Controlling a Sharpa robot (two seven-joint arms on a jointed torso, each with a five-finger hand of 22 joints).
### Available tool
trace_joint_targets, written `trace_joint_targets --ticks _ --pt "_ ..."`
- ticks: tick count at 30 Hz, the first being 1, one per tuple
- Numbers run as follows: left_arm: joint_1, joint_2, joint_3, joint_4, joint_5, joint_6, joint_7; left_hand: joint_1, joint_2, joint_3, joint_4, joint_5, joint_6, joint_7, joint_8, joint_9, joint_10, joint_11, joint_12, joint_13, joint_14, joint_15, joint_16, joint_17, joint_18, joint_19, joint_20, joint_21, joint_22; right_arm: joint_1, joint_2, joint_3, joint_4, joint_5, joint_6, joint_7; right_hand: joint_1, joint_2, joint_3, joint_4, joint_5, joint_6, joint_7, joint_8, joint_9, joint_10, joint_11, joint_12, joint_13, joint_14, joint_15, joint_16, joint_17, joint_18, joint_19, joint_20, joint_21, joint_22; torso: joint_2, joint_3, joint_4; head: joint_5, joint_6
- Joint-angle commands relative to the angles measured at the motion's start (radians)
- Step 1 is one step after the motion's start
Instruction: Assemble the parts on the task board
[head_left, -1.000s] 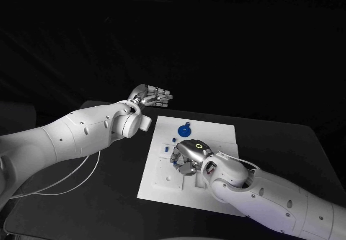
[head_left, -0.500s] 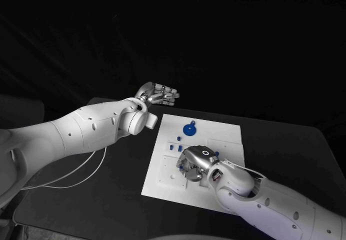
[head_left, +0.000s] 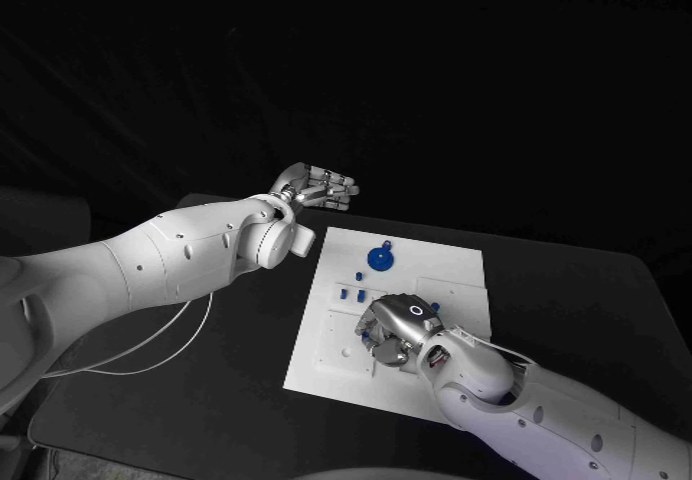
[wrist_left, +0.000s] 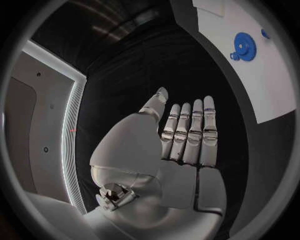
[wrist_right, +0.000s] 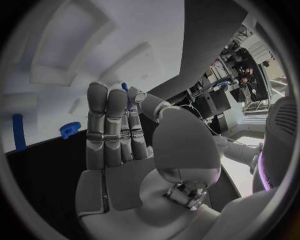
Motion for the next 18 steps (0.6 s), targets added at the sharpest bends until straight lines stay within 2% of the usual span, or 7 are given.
trace_joint_targets --ticks 1,6,10,18 --pt "0.0 0.0 0.001 0.002 -0.003 0.017 0.013 0.001 0.007 -0.005 -0.003 0.003 -0.003 0.004 -0.003 -0.001 -0.006 0.004 -0.002 -0.001 -0.003 0.005 -0.001 -0.001 0.012 0.005 0.0 0.003 -0.001 -0.003 0.002 0.0 0.0 -0.033 -0.063 -0.005 0.006 -0.002 0.009 0.0 -0.003 0.009 -0.001 0.002 -0.001 0.035 -0.027 0.003 0.001 -0.001 -0.008 0.005 -0.002 0.025 0.007 -0.001 -0.007 0.004 0.0 -0.0006 0.0003 0.003 0.003" --pt "-0.002 0.0 0.001 0.003 -0.003 0.018 0.013 0.001 0.007 -0.005 -0.003 0.003 -0.003 0.004 -0.003 -0.001 -0.006 0.004 -0.002 -0.001 -0.003 0.005 -0.001 -0.001 0.012 0.005 0.0 0.003 -0.001 -0.007 0.007 0.0 -0.005 -0.04 -0.092 -0.01 0.005 -0.005 0.014 0.002 0.001 0.011 -0.001 0.002 -0.001 0.036 -0.027 0.002 0.001 -0.001 -0.008 0.006 -0.003 0.026 0.009 -0.001 -0.01 0.01 -0.001 0.0005 0.0026 0.004 0.002" --pt "-0.003 -0.002 0.001 0.004 -0.003 0.018 0.013 0.001 0.007 -0.005 -0.003 0.003 -0.003 0.004 -0.003 -0.001 -0.006 0.004 -0.002 -0.001 -0.003 0.005 -0.001 -0.001 0.012 0.005 0.0 0.003 -0.001 -0.011 0.01 0.0 -0.008 -0.043 -0.109 -0.016 0.006 -0.008 0.02 0.004 -0.003 0.012 -0.002 0.001 -0.001 0.037 -0.027 0.002 0.001 -0.001 -0.008 0.008 -0.004 0.027 0.011 -0.001 -0.013 0.016 0.0 0.0 0.0007 0.008 0.002" --pt "-0.004 -0.002 0.001 0.005 -0.004 0.019 0.012 0.001 0.009 -0.006 -0.004 0.002 -0.003 0.004 -0.003 -0.001 -0.007 0.004 -0.002 -0.001 -0.005 0.005 -0.001 -0.001 0.012 0.005 0.0 0.003 -0.004 -0.014 0.015 0.0 -0.031 -0.042 -0.102 -0.021 0.007 -0.008 0.021 0.005 -0.004 0.012 -0.002 0.002 -0.001 0.037 -0.027 0.002 0.001 -0.001 -0.008 0.008 -0.004 0.027 0.012 -0.001 -0.014 0.018 0.0 -0.0007 0.0005 0.012 0.0"
